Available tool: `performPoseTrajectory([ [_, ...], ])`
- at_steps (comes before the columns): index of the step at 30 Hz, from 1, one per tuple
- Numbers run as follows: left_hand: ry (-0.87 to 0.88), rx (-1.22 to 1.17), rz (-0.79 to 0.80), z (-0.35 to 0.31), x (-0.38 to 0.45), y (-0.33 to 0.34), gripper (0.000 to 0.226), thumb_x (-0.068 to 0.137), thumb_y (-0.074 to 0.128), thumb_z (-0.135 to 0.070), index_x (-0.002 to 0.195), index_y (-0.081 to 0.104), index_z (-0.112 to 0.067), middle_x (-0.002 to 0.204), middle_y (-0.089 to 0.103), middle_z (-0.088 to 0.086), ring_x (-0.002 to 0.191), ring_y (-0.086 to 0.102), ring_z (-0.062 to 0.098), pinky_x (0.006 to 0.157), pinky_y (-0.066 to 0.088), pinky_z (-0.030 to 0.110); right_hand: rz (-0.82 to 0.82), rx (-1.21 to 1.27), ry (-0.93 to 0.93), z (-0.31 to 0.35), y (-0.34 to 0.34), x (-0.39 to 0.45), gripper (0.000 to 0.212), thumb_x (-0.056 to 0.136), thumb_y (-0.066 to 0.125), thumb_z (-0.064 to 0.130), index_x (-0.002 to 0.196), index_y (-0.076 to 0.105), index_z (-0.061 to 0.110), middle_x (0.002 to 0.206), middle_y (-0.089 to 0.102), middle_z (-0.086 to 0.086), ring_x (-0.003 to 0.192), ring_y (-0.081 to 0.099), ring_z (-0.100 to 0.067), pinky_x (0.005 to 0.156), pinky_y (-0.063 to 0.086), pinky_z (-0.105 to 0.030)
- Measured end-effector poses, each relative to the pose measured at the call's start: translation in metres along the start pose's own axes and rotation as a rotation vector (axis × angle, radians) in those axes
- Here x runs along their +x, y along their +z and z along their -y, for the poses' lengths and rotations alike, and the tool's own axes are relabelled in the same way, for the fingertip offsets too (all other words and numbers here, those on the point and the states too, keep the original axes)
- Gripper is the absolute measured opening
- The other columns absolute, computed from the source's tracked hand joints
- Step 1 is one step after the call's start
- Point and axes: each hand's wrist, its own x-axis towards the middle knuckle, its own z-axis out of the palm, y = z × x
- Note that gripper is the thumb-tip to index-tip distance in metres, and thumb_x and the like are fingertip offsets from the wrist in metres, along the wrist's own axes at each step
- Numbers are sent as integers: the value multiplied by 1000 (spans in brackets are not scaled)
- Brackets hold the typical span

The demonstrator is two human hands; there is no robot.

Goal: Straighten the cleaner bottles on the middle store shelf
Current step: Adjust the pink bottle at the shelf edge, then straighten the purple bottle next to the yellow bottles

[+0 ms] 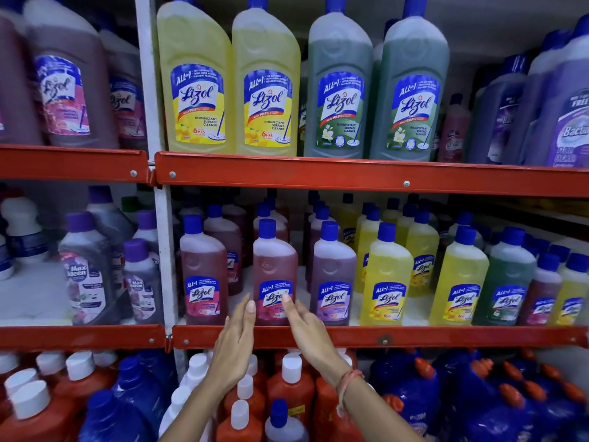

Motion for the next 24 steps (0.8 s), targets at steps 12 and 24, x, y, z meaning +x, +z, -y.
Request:
performPoseTrajectory([
  [12, -19, 36, 16, -5, -1, -7, 72, 89, 18, -72, 150, 32, -36, 146, 53, -1, 135, 48, 22, 113, 35, 38, -63, 26, 17, -1, 2, 0, 56, 92, 38, 57, 135, 46, 21, 127, 62, 1, 101, 55, -6, 65, 36, -6],
  [24, -10, 60, 45, 2, 2, -10, 104, 66, 13, -96, 149, 34, -38, 146, 54, -3, 134, 49, 20, 115, 36, 42, -43, 71, -33, -6, -9, -1, 50, 93, 41, 54, 133, 46, 24, 117, 58, 9, 103, 55, -2, 68, 38, -4],
])
